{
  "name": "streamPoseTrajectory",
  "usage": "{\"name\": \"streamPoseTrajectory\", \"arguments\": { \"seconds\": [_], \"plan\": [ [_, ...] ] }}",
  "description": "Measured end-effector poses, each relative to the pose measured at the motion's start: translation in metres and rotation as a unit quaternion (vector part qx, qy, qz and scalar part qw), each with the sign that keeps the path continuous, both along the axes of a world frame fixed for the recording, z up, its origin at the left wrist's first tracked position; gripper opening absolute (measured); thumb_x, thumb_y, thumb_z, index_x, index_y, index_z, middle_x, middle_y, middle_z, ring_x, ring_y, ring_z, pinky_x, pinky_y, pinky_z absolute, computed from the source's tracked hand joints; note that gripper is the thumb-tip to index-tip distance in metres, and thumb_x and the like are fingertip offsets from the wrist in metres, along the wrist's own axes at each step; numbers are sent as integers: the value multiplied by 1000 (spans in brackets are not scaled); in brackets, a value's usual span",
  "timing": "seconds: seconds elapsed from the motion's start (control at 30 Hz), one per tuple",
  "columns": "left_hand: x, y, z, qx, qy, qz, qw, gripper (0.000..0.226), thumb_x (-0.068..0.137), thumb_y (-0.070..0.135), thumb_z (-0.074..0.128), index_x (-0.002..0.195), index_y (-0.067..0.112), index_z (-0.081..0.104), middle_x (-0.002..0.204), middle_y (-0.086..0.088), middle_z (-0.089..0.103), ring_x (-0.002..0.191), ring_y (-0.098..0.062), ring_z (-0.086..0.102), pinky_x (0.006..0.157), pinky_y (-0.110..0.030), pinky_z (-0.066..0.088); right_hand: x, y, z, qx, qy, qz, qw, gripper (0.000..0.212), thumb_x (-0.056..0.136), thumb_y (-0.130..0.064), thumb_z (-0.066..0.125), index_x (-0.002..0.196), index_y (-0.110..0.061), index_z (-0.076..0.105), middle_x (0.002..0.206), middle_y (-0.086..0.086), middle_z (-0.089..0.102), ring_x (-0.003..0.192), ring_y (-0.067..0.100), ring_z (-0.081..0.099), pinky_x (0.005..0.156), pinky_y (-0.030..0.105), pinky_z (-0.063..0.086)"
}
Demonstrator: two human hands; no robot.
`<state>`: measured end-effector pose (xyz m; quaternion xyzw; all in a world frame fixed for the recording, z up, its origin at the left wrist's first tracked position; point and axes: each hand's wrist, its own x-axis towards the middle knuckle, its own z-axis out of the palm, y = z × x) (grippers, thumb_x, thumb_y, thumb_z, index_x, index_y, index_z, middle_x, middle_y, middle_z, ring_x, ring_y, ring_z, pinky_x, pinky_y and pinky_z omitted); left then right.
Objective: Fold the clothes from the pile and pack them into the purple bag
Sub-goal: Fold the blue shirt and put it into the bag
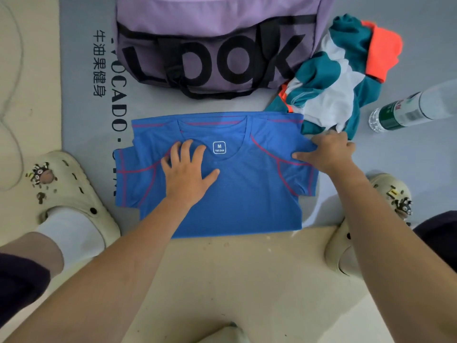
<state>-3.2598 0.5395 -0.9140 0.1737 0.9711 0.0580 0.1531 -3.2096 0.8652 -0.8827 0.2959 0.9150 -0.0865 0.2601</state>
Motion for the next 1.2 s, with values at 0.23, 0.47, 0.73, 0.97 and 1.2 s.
{"name": "streamPoseTrajectory", "arguments": {
  "seconds": [0.23,0.47,0.73,0.97,1.2],
  "plan": [
    [3,10,3,-14,-17,18,1000,74,82,67,52,139,21,40,152,-9,30,141,-37,22,105,-63,29,18,17,0,-60,163,-133,976,42,83,-46,70,69,-10,53,76,8,50,88,36,53,72,35,32],
    [1,17,4,-42,-32,17,998,79,82,70,50,141,21,34,153,-10,25,142,-39,18,105,-65,27,30,18,-2,-173,51,-197,964,44,75,-38,80,63,-15,44,62,0,44,59,20,41,53,34,32],
    [1,11,10,-13,-69,19,997,76,85,67,51,143,21,34,156,-10,20,146,-36,11,112,-60,22,58,-4,-3,-60,220,-303,925,30,90,-34,62,98,-5,55,100,13,61,90,30,57,73,33,39],
    [61,-51,35,176,-39,295,938,12,83,19,70,93,13,68,105,-12,54,101,-29,50,83,-27,35,126,-99,-8,-164,260,-437,845,20,90,-30,65,86,-12,57,75,-5,58,69,14,52,55,14,33],
    [96,-111,30,201,-146,572,782,34,84,21,70,105,-4,61,104,-22,65,98,-37,62,80,-40,47,166,-132,-6,-228,268,-529,772,20,85,-23,72,74,-17,56,78,9,59,70,20,55,70,33,47]
  ]
}}
